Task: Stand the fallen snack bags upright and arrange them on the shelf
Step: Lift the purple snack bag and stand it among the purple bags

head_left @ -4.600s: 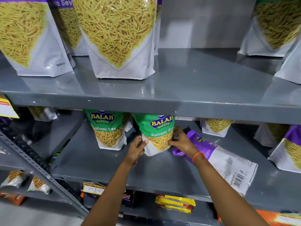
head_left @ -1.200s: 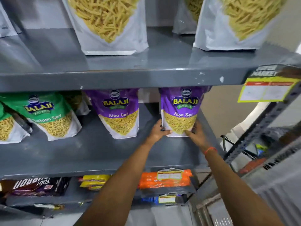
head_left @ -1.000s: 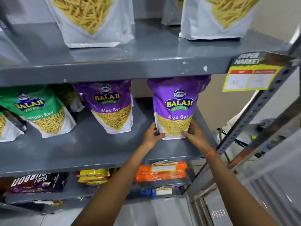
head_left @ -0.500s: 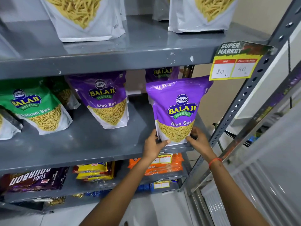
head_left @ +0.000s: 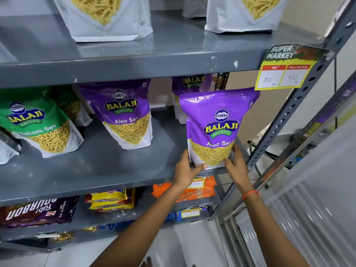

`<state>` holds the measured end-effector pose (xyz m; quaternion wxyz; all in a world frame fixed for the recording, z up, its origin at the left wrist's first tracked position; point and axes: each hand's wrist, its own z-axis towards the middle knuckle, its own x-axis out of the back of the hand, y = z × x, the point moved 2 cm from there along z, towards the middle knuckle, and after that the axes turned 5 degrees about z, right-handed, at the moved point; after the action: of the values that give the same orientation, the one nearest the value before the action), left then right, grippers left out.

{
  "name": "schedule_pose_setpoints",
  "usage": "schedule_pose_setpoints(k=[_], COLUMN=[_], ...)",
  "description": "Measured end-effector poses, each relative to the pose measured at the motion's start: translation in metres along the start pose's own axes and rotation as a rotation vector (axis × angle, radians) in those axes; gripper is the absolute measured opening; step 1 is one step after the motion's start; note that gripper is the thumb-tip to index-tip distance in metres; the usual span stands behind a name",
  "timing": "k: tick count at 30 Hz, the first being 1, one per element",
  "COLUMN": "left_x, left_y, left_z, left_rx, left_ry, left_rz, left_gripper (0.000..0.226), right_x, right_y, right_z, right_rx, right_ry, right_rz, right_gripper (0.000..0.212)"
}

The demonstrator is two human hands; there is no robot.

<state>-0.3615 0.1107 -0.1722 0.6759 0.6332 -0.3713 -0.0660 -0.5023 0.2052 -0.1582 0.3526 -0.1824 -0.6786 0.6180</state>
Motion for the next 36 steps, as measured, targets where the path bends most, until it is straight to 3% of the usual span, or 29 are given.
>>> schedule_pose_setpoints(k=[3,5,9,12,15,18,21,23,25,32,36], left_x=[0.007,0.022,0.068,0.107,0.151,0.193,0.225,0.235,0.24,0.229,0.209], left_y=[0.009,0.023,0.029,0.014,-0.007,-0.042,-0.079,-0.092,-0.1,-0.104,-0.111], left_z=[-0.009,-0.016,-0.02,-0.012,-0.004,0.013,0.043,0.059,0.066,0.029,-0.013], left_rx=[-0.094,-0.226,-0.411,-0.409,-0.338,-0.199,-0.016,0.051,0.096,0.098,0.062], left_ry=[0.082,0.204,0.404,0.5,0.619,0.675,0.496,0.294,0.181,0.104,0.068], left_rz=[0.04,0.117,0.193,0.237,0.204,0.124,0.029,-0.073,-0.084,-0.075,-0.019], left_gripper=[0.095,0.09,0.074,0.075,0.083,0.103,0.125,0.117,0.091,0.061,0.057], right_x=[-0.015,-0.035,-0.082,-0.119,-0.166,-0.212,-0.244,-0.252,-0.257,-0.234,-0.205], right_y=[-0.023,-0.045,-0.073,-0.091,-0.106,-0.104,-0.09,-0.083,-0.077,-0.052,-0.036], right_z=[-0.026,-0.04,-0.043,-0.04,-0.038,-0.017,0.015,0.031,0.04,0.012,-0.024], right_rx=[0.193,0.401,0.648,0.704,0.769,0.62,0.332,0.107,-0.018,-0.023,-0.008], right_ry=[0.368,0.468,0.429,0.43,0.313,0.068,-0.112,-0.197,-0.242,-0.254,-0.258], right_rz=[-0.051,-0.113,-0.178,-0.192,-0.169,-0.11,-0.04,0.065,0.147,0.137,0.099], right_gripper=[0.063,0.058,0.054,0.052,0.052,0.056,0.063,0.059,0.05,0.039,0.031])
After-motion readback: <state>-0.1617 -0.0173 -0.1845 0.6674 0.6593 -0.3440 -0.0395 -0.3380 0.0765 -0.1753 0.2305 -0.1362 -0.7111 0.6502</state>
